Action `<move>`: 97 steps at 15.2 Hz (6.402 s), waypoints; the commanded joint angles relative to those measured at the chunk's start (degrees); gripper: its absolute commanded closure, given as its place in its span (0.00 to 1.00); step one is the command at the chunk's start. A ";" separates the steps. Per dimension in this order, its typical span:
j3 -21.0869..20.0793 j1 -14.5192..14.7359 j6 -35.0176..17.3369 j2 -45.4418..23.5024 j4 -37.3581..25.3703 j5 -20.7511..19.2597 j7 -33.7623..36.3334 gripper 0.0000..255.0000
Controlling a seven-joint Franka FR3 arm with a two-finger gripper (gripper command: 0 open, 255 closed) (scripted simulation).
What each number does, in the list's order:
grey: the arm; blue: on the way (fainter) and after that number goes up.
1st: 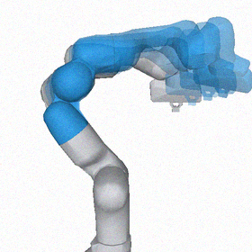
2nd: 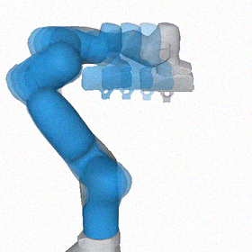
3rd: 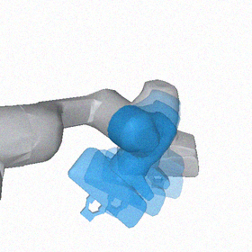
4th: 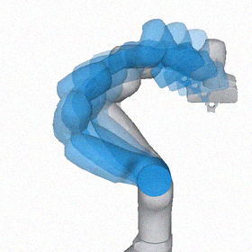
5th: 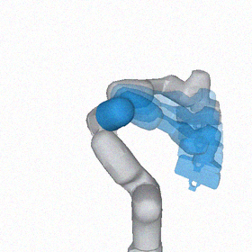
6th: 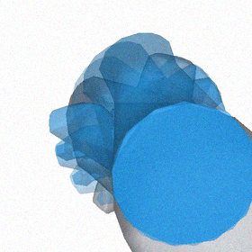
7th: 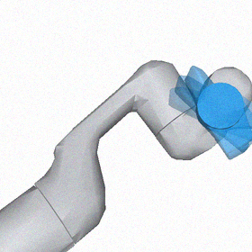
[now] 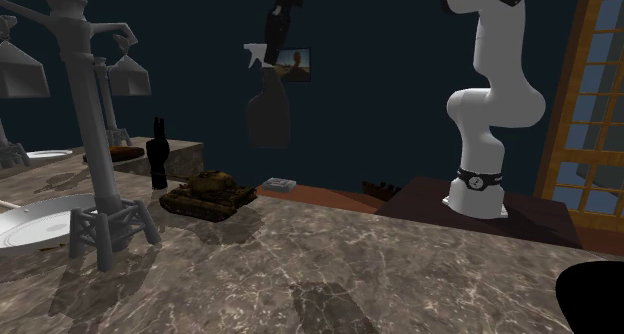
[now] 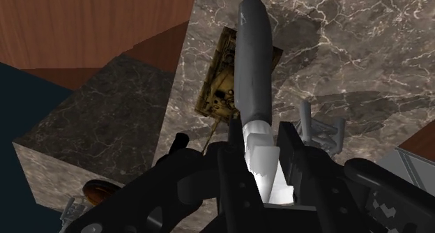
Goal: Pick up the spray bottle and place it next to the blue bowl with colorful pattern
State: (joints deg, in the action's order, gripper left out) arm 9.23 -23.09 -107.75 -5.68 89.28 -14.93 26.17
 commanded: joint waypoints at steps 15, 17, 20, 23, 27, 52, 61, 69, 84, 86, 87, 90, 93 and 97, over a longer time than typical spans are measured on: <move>0.07 -0.22 13.57 -4.47 -18.45 1.44 -3.66 1.00; 0.10 -0.31 15.53 -5.51 -21.50 1.65 -4.19 1.00; 0.18 -0.50 18.68 -7.40 -26.63 2.02 -5.06 1.00; -0.18 0.40 20.14 -6.60 -27.04 1.53 -4.23 1.00; -2.19 4.10 19.46 0.26 -18.15 -0.89 1.15 1.00; -22.17 20.14 31.06 13.91 -4.83 -3.88 34.65 1.00; -28.15 24.32 34.13 11.25 -7.12 -3.76 44.41 1.00; -27.35 24.12 27.25 14.56 2.94 -2.35 45.68 1.00; -26.63 24.23 15.66 17.79 17.88 -1.33 48.36 1.00; -26.58 24.25 14.19 17.98 19.59 -1.30 48.76 1.00; -26.57 24.26 13.45 18.05 20.43 -1.30 48.96 1.00; -26.53 24.29 11.26 18.20 22.84 -1.32 49.58 1.00; -26.51 24.31 9.09 18.23 25.14 -1.40 50.22 1.00; -26.52 24.32 6.21 18.09 28.02 -1.59 51.13 1.00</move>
State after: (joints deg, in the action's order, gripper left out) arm -17.38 1.28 -100.71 12.34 116.45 -16.47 77.18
